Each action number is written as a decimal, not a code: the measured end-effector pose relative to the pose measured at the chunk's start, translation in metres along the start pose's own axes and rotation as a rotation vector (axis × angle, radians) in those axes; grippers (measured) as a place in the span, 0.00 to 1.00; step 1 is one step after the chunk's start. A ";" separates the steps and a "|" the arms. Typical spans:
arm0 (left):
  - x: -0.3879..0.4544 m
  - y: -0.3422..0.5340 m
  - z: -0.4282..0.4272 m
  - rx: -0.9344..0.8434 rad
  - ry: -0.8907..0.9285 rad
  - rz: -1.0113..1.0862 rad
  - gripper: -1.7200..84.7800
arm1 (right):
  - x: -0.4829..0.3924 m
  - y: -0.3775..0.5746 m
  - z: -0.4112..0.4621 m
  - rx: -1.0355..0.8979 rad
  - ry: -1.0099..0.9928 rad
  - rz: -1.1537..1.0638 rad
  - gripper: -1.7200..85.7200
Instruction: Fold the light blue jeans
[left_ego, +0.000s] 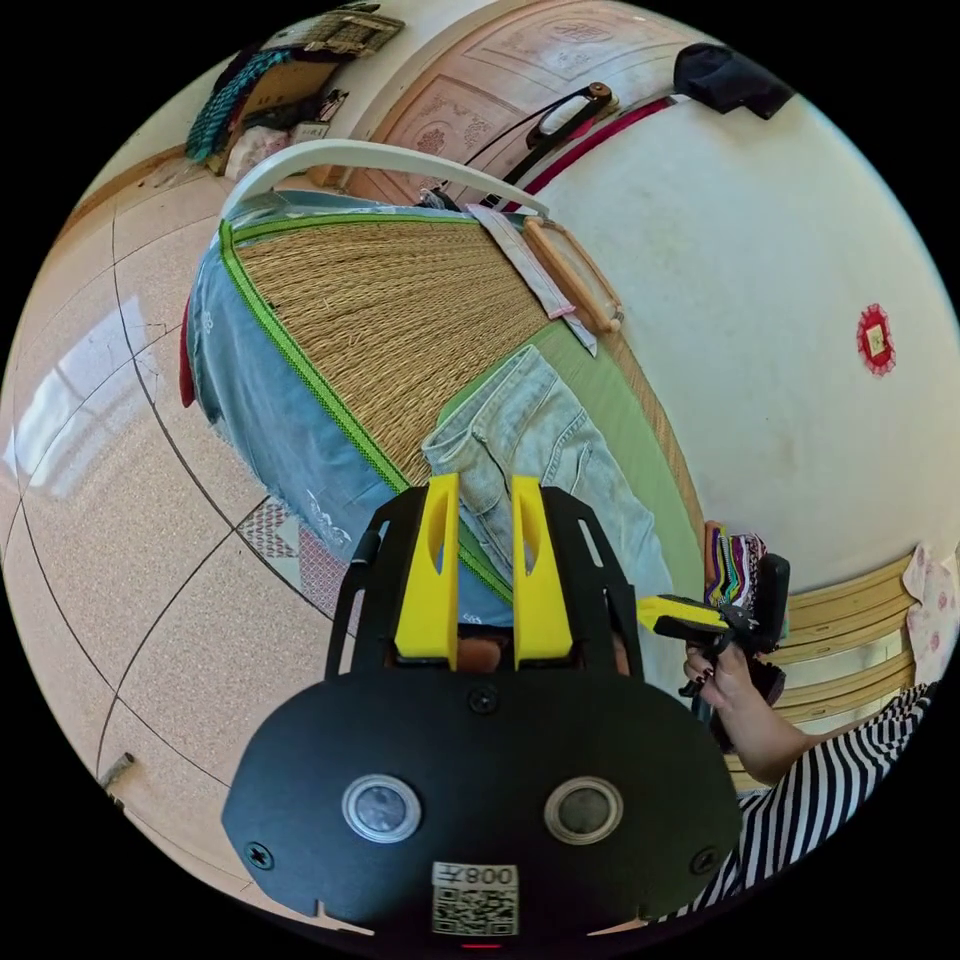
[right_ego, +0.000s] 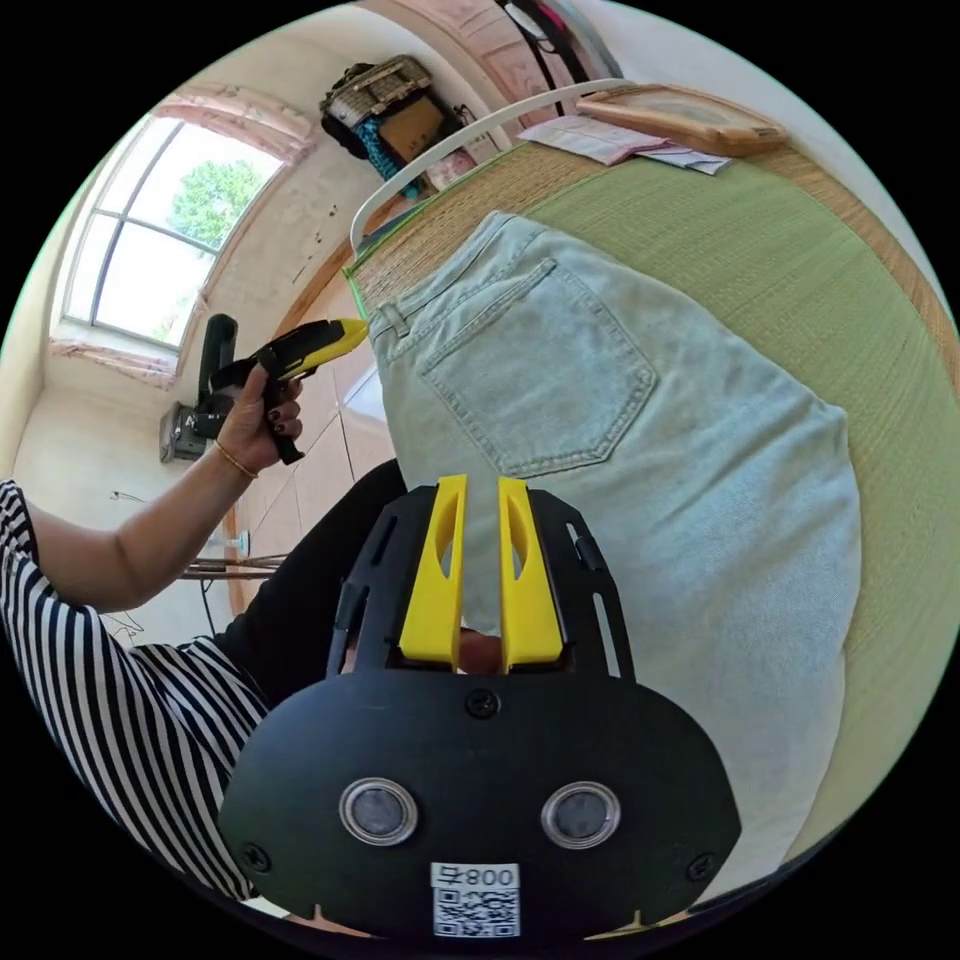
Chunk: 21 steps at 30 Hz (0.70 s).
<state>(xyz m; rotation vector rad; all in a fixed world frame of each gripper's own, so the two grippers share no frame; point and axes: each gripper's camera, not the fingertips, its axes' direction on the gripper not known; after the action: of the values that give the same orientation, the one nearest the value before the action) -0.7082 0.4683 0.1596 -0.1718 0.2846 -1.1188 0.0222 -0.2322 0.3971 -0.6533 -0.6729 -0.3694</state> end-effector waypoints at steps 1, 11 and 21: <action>-0.008 0.002 0.000 0.001 0.030 -0.026 0.12 | -0.013 -0.002 0.007 -0.016 0.015 -0.022 0.10; -0.045 -0.002 -0.004 -0.031 0.105 -0.043 0.04 | -0.077 -0.019 0.069 -0.145 0.235 -0.133 0.11; -0.051 -0.006 -0.015 -0.013 0.097 0.033 0.02 | -0.108 -0.036 0.081 -0.181 0.288 -0.179 0.03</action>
<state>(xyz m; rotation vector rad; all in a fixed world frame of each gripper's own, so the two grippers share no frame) -0.7387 0.5115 0.1540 -0.1238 0.3798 -1.0941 -0.1117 -0.1937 0.3883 -0.6961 -0.4259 -0.6826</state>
